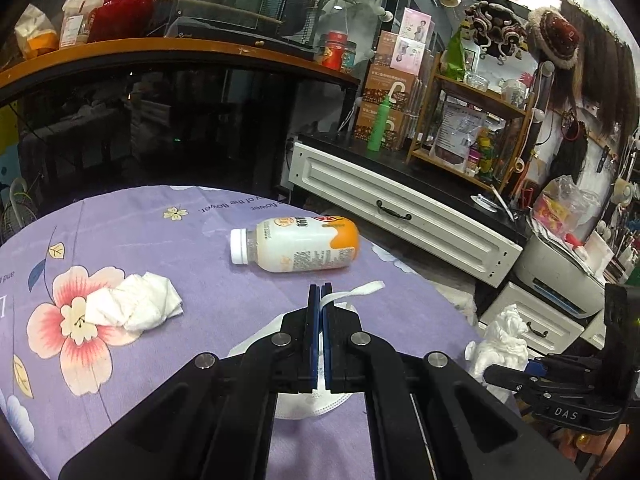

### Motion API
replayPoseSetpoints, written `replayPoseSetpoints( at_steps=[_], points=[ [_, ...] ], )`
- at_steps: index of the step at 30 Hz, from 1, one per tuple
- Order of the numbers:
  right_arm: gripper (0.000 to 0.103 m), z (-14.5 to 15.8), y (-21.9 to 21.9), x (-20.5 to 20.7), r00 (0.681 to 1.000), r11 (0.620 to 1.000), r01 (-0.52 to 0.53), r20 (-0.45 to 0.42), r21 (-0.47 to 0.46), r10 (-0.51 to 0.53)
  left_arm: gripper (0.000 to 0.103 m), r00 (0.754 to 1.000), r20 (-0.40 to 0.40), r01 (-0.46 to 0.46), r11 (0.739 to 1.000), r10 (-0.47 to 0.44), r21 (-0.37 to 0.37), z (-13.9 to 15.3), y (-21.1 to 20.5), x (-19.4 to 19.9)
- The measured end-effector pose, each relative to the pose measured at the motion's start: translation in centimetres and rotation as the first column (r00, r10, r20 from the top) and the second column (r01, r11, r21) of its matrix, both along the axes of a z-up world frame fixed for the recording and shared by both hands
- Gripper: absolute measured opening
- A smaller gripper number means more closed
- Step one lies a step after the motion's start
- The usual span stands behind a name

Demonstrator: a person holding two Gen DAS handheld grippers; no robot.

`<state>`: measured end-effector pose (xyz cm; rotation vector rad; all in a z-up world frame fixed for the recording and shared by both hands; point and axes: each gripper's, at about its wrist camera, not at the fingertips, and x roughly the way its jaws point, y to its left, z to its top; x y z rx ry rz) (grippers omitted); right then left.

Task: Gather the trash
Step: 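Carry a white tissue toward the bin with the right gripper while the left lifts the mask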

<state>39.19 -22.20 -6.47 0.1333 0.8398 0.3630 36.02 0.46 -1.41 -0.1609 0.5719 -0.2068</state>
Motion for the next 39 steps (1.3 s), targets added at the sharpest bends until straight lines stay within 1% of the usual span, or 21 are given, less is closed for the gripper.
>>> replayPoseSetpoints(
  at_steps=[5, 9, 13, 17, 22, 29, 33, 36, 39],
  points=[
    [0.029, 0.5, -1.5, -3.5, 0.999, 1.000, 0.022, 0.043, -0.020, -0.021, 0.002, 0.999, 0.017, 0.039, 0.999, -0.039, -0.011, 1.1, -1.8, -2.6],
    [0.029, 1.0, -2.8, -6.0, 0.997, 0.999, 0.034, 0.075, -0.023, -0.032, 0.002, 0.996, 0.033, 0.084, 0.996, -0.083, -0.002, 2.0, -3.8, -4.4],
    [0.029, 1.4, -4.7, -8.4, 0.994, 0.998, 0.057, 0.092, 0.001, -0.057, 0.002, 0.989, 0.051, 0.141, 0.990, -0.141, 0.009, 3.0, -6.5, -6.3],
    [0.029, 1.6, -6.6, -10.4, 0.991, 0.996, 0.086, 0.107, 0.002, -0.086, 0.002, 0.978, 0.062, 0.197, 0.980, -0.198, 0.015, 3.5, -9.4, -7.8],
    [0.029, 1.4, -9.2, -12.7, 0.984, 0.991, 0.136, 0.114, 0.000, -0.135, 0.002, 0.964, 0.059, 0.258, 0.966, -0.259, 0.012, 3.8, -12.8, -8.7],
    [0.029, 0.6, -12.8, -15.1, 0.972, 0.978, 0.209, 0.108, 0.010, -0.209, 0.002, 0.938, 0.042, 0.343, 0.939, -0.343, 0.003, 3.6, -17.9, -9.5],
    [0.029, 0.2, -15.4, -16.6, 0.958, 0.964, 0.264, 0.107, 0.015, -0.264, 0.002, 0.924, 0.033, 0.382, 0.924, -0.382, -0.010, 3.4, -20.5, -9.8],
    [0.029, -0.1, -17.0, -17.3, 0.950, 0.955, 0.296, 0.099, 0.021, -0.297, 0.002, 0.913, 0.017, 0.408, 0.913, -0.408, -0.008, 3.1, -22.6, -9.7],
    [0.029, -0.6, -18.8, -18.1, 0.939, 0.944, 0.330, 0.089, 0.026, -0.331, 0.002, 0.904, -0.015, 0.427, 0.904, -0.427, -0.011, 2.1, -24.4, -9.3]
  ],
)
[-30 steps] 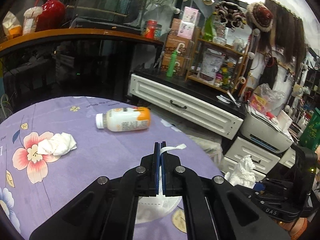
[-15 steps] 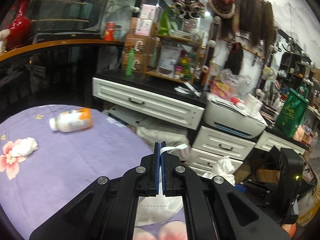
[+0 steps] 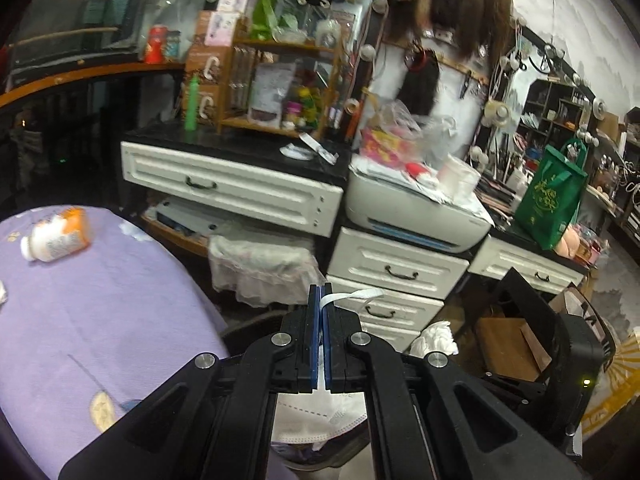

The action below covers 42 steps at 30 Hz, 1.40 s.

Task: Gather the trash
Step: 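Carry a white tissue toward the bin with the right gripper while the left lifts the mask, then lower the mask into the bin and open the left gripper while the right holds the tissue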

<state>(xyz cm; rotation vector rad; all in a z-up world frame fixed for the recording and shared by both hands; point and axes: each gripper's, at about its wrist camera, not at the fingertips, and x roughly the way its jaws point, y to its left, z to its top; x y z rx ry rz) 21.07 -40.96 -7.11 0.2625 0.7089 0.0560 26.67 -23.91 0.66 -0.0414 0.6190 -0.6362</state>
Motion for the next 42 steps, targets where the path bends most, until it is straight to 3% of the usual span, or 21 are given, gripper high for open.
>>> replayPoseSetpoints(
  at_steps=[7, 15, 24, 26, 28, 29, 35, 42],
  points=[
    [0.029, -1.3, -2.4, -1.3, 0.998, 0.998, 0.057, -0.023, 0.009, -0.057, 0.002, 0.996, -0.082, 0.031, 0.999, -0.028, 0.038, -3.4, -3.0, 0.9],
    [0.029, -2.2, -3.2, -1.7, 0.996, 0.996, 0.084, -0.046, 0.011, -0.083, 0.002, 0.986, -0.160, 0.057, 0.989, -0.035, 0.134, -7.6, -5.1, 1.5],
    [0.029, -3.4, -3.8, -1.5, 0.992, 0.995, 0.100, -0.079, 0.012, -0.098, 0.004, 0.952, -0.305, 0.126, 0.944, -0.028, 0.306, -11.9, -7.3, 2.3],
    [0.029, -3.4, -3.9, -1.4, 0.991, 0.995, 0.102, -0.082, 0.005, -0.102, 0.014, 0.946, -0.324, 0.128, 0.939, -0.019, 0.320, -12.3, -7.1, 2.4],
    [0.029, -3.5, -4.0, -1.5, 0.991, 0.994, 0.106, -0.084, 0.000, -0.106, 0.056, 0.944, -0.331, 0.129, 0.938, -0.017, 0.321, -12.3, -7.0, 2.3],
    [0.029, -3.5, -4.0, -1.5, 0.991, 0.994, 0.108, -0.085, -0.001, -0.108, 0.061, 0.949, -0.314, 0.124, 0.939, -0.018, 0.320, -11.9, -6.8, 2.1],
    [0.029, -3.4, -4.0, -1.5, 0.990, 0.993, 0.116, -0.081, -0.004, -0.115, 0.069, 0.969, -0.244, 0.126, 0.938, -0.047, 0.322, -10.0, -6.5, 1.0],
    [0.029, -3.4, -3.4, -1.1, 0.992, 0.995, 0.097, -0.079, 0.012, -0.096, 0.077, 0.984, -0.177, 0.069, 0.966, -0.024, 0.251, -7.3, -4.1, -0.2]
  ],
)
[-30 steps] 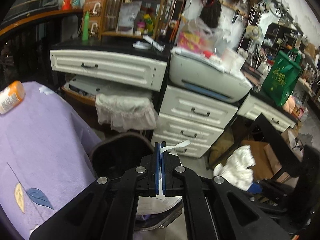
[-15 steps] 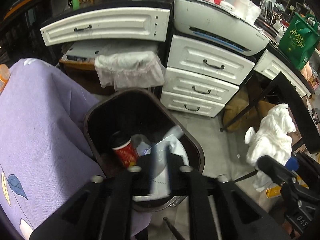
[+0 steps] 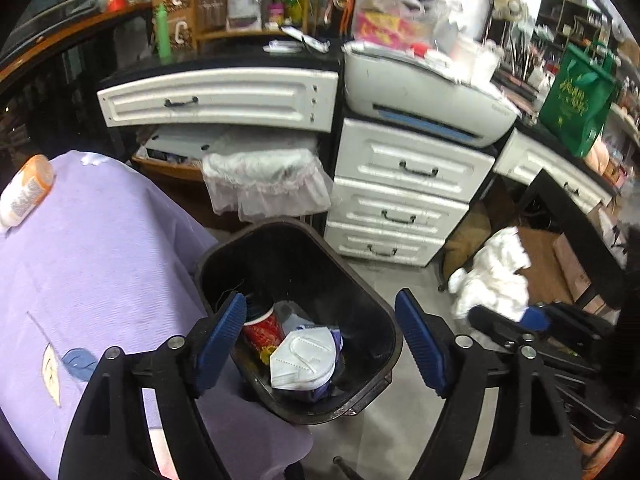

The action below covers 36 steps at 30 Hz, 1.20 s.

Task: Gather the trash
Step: 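Lower the mask into the bin and open the left gripper while the right holds the tissue, then open the right gripper over the bin to drop the white tissue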

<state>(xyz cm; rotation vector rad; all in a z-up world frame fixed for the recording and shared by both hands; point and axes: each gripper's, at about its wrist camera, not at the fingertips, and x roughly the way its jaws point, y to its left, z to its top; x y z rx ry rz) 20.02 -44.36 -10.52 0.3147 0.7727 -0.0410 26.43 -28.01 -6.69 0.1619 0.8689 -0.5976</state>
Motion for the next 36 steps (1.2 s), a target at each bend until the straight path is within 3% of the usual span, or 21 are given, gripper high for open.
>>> replayPoseSetpoints(
  at_steps=[13, 27, 32, 36],
  points=[
    [0.029, -2.0, 3.5, 3.9, 0.995, 0.996, -0.087, -0.046, 0.011, 0.088, 0.085, 0.993, 0.099, -0.060, 0.995, 0.068, -0.073, 2.9, 4.5, -2.5],
    [0.032, -8.7, 5.3, 9.4, 0.975, 0.993, -0.114, -0.194, -0.007, 0.110, 0.087, 0.983, 0.119, -0.123, 0.986, 0.136, -0.110, 3.7, 8.3, -2.9],
    [0.071, -9.6, 5.5, 9.7, 0.973, 0.996, -0.091, -0.212, -0.014, 0.086, 0.088, 0.982, 0.126, -0.129, 0.985, 0.143, -0.117, 3.7, 9.0, -3.2],
    [0.071, -9.6, 5.5, 9.5, 0.973, 0.996, -0.086, -0.216, -0.008, 0.082, 0.088, 0.981, 0.125, -0.136, 0.984, 0.150, -0.115, 3.5, 9.4, -3.3]
  ],
)
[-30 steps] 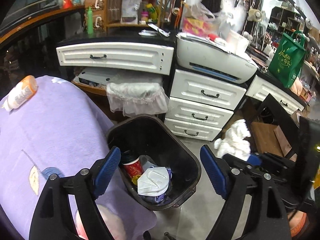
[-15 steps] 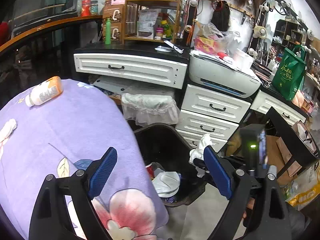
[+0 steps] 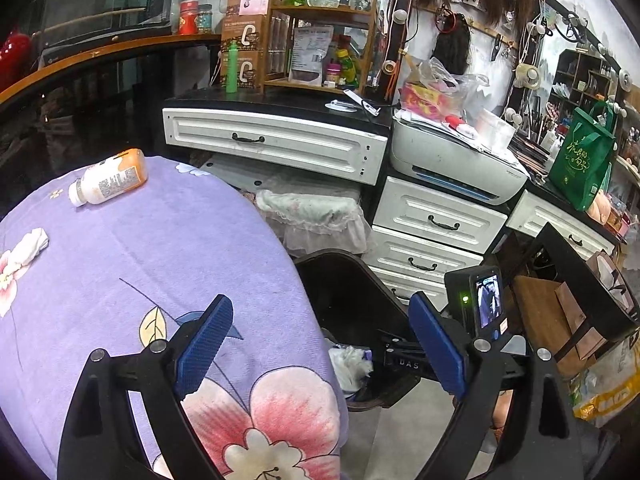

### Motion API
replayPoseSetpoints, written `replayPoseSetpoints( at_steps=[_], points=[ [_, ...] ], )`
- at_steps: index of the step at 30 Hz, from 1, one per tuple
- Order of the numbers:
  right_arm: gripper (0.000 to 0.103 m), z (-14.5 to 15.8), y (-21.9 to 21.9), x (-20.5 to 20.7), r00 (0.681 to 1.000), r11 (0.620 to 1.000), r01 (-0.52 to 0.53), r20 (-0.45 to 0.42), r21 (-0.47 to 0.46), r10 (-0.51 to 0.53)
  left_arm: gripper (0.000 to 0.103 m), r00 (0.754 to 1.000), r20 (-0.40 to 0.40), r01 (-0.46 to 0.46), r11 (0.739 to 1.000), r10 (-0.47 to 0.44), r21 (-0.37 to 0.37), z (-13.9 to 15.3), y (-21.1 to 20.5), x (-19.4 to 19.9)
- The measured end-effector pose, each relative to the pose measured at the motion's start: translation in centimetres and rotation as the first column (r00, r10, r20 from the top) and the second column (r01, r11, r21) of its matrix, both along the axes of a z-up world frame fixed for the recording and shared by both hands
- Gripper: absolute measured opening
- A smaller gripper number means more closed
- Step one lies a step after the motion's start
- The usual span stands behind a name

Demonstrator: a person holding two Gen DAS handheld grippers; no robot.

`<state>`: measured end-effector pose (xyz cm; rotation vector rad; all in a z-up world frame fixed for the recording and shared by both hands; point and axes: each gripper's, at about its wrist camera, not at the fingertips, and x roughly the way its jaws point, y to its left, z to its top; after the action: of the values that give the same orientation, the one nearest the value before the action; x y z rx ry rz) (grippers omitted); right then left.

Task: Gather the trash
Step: 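Open the right gripper over the bin to drop the white tissue, then bring both grippers back over the table and grasp the crumpled tissue with the left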

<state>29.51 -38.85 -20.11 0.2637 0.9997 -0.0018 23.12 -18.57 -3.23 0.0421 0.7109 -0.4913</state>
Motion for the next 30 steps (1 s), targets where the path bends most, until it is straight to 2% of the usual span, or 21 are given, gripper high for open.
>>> replayPoseSetpoints(
  at_steps=[6, 10, 20, 24, 26, 30],
  points=[
    [0.072, 1.0, 0.1, -0.8, 1.000, 1.000, 0.006, 0.022, 0.005, -0.006, 0.088, 1.000, -0.008, -0.017, 1.000, 0.017, -0.006, -0.4, 1.0, -0.2],
    [0.080, 2.4, 0.2, -1.8, 0.998, 1.000, 0.019, 0.061, 0.001, -0.019, 0.089, 0.999, -0.011, -0.032, 0.999, 0.032, -0.005, -0.7, 2.0, -0.3],
    [0.083, 7.8, 1.7, -4.1, 0.983, 1.000, 0.009, 0.184, -0.021, -0.005, 0.092, 0.994, -0.023, -0.103, 0.995, 0.103, 0.006, -1.5, 6.6, -0.7],
    [0.083, 10.4, 3.8, -4.7, 0.966, 0.998, -0.049, 0.253, -0.030, 0.055, 0.093, 0.989, -0.022, -0.146, 0.989, 0.147, 0.026, -1.8, 9.2, -0.7],
    [0.093, 11.7, 5.3, -4.8, 0.953, 0.995, -0.089, 0.287, -0.046, 0.099, 0.093, 0.984, -0.022, -0.174, 0.984, 0.175, 0.039, -1.9, 10.7, -0.6],
    [0.093, 13.8, 8.2, -4.6, 0.927, 0.982, -0.176, 0.324, -0.071, 0.190, 0.093, 0.976, -0.014, -0.215, 0.974, 0.216, 0.069, -2.0, 13.2, -0.1]
  ],
)
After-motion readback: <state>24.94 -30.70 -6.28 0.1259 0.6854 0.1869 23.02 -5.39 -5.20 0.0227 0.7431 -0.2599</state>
